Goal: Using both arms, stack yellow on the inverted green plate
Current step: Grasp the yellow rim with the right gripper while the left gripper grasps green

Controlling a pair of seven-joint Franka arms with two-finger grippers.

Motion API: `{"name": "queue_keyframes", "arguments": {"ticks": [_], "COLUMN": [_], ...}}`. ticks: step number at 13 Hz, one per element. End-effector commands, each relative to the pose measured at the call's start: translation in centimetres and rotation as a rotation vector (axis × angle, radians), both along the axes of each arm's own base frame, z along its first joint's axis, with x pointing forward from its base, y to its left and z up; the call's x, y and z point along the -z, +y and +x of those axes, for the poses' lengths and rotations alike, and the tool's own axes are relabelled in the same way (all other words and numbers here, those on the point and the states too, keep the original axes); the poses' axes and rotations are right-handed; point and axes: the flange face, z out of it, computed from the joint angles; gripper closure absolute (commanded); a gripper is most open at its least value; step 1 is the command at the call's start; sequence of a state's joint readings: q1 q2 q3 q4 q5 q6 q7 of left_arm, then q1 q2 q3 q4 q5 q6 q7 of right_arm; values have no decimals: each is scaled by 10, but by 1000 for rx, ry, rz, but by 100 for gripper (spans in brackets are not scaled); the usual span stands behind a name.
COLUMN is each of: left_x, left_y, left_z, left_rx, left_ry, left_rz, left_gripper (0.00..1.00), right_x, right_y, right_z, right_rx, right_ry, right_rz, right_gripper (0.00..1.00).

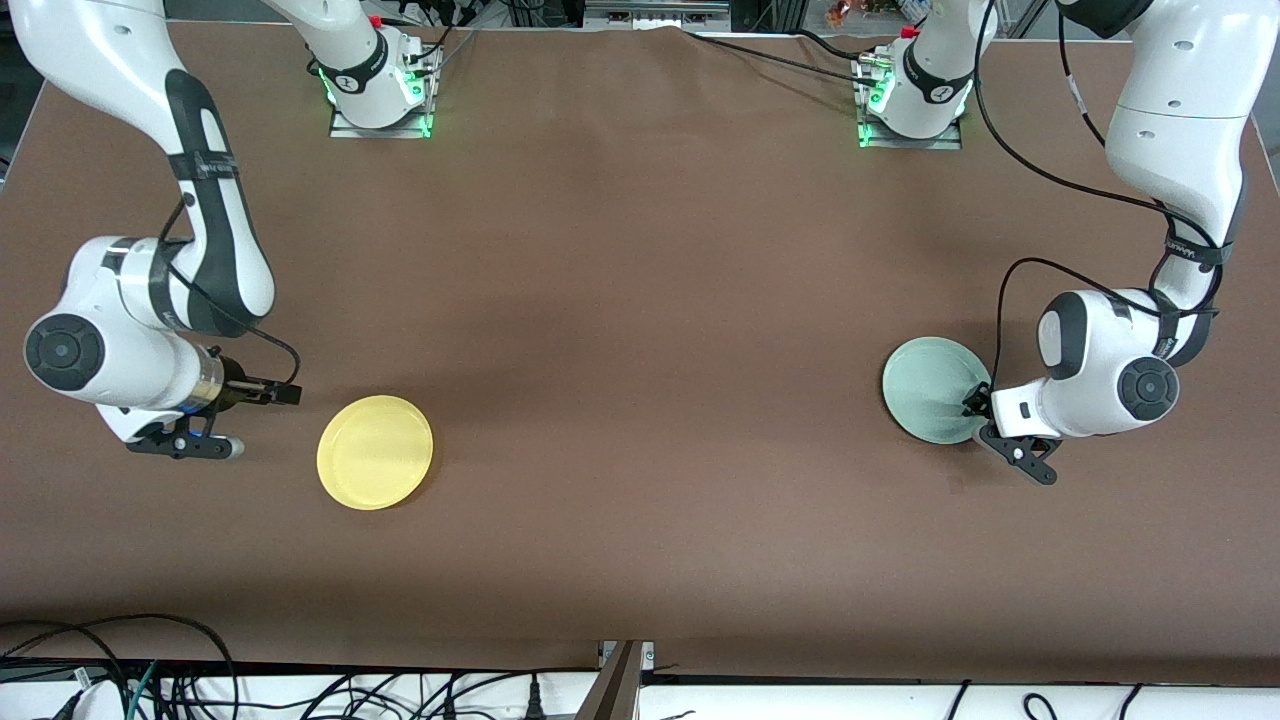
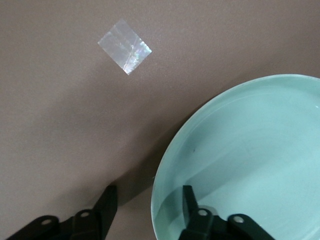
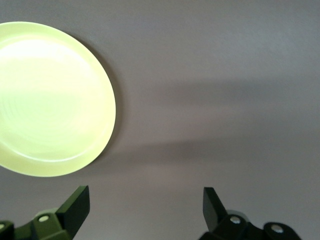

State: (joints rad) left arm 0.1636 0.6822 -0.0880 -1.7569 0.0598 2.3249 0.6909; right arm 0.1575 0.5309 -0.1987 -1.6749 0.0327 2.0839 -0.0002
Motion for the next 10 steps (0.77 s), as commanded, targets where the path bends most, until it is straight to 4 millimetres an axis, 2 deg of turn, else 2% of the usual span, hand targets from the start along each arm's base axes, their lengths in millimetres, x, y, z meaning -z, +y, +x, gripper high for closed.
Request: {"name": "queue_keyframes", "arguments": {"ticks": [1,2,4,5,7,9,10], "left_x": [-8,-10,-22,-37,-86,-124,-139], "left_y": [0,-1,-4,-8,-47,-70,-96], "left_z": [-4,-3,-1,2,10,27,34], "left_rx": [26,27,35,32,121,202,250], "left_ry": [-7,-9,-16,-29,-37,-68,-82], "left_rz": [-19,-18,-15,-11,23,85,103], "left_gripper": [100,100,100,100,100,100,100], "right_x": [14,24,32,37,60,72,79], "right_y": [-21,-31,-23,-20,-13,-3,5], "right_z": [9,13,16,19,25,39,40], "right_rx": [-127,-182,-217,-227,-215,-148,-175], "right_ry": [-50,-82,-104,-99,-78,-78,-66], "right_rz": [102,144,164,159,155,127,101], "right_gripper": [0,0,0,0,0,0,0]}}
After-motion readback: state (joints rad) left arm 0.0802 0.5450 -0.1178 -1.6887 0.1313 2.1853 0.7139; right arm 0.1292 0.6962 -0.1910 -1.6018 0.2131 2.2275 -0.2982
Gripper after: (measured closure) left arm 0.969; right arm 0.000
